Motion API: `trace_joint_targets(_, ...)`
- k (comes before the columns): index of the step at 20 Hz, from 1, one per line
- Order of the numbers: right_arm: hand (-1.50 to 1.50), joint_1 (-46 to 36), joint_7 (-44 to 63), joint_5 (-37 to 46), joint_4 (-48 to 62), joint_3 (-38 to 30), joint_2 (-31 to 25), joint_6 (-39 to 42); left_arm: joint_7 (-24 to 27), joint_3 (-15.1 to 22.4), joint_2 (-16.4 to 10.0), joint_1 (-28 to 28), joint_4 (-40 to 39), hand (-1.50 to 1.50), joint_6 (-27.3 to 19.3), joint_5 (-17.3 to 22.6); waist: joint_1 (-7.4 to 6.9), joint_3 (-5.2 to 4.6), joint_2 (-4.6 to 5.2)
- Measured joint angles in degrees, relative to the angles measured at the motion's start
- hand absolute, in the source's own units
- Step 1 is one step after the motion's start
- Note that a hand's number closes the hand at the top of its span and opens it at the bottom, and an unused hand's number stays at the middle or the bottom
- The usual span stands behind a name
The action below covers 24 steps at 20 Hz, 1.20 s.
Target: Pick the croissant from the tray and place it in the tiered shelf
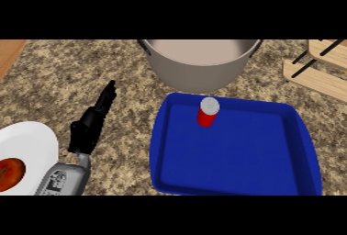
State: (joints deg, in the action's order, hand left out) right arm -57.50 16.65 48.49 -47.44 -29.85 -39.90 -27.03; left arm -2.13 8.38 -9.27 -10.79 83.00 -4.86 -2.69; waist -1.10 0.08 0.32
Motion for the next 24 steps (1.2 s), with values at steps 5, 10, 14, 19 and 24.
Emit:
trace_joint_targets(5, 1.5, -2.13, -6.02, -2.9, 8.22, -1.43, -1.94, -2.92, 0.93, -0.85, 0.33, -1.17, -1.69, 0.0, 0.62, -0.31, -0.03, -0.03, 0.08)
trace_joint_targets(10, -1.5, -1.09, -0.25, 2.56, 13.97, 0.27, -5.2, -6.1, 1.26, -1.05, 0.51, -0.39, -1.25, 0.0, 0.8, -0.37, 0.0, -0.09, 0.12)
trace_joint_targets(14, -1.5, -0.71, 4.16, 4.96, 16.48, 1.13, -6.33, -8.06, 1.56, -1.33, 0.89, -0.56, -2.14, 0.0, 0.82, -0.77, 0.17, -0.09, 0.02)
trace_joint_targets(19, -1.5, 0.08, 3.34, 1.21, 16.26, -1.01, -7.0, -8.79, 0.65, -1.72, 0.96, -0.15, -0.94, 0.0, 0.87, -1.21, 0.41, -0.05, -0.13)
trace_joint_targets(24, -1.5, 1.02, 1.12, -4.41, 13.1, -3.2, -6.06, -7.76, -0.74, -2.05, 0.76, 0.82, 1.25, 0.0, 1.44, -1.05, 0.63, -0.06, -0.29)
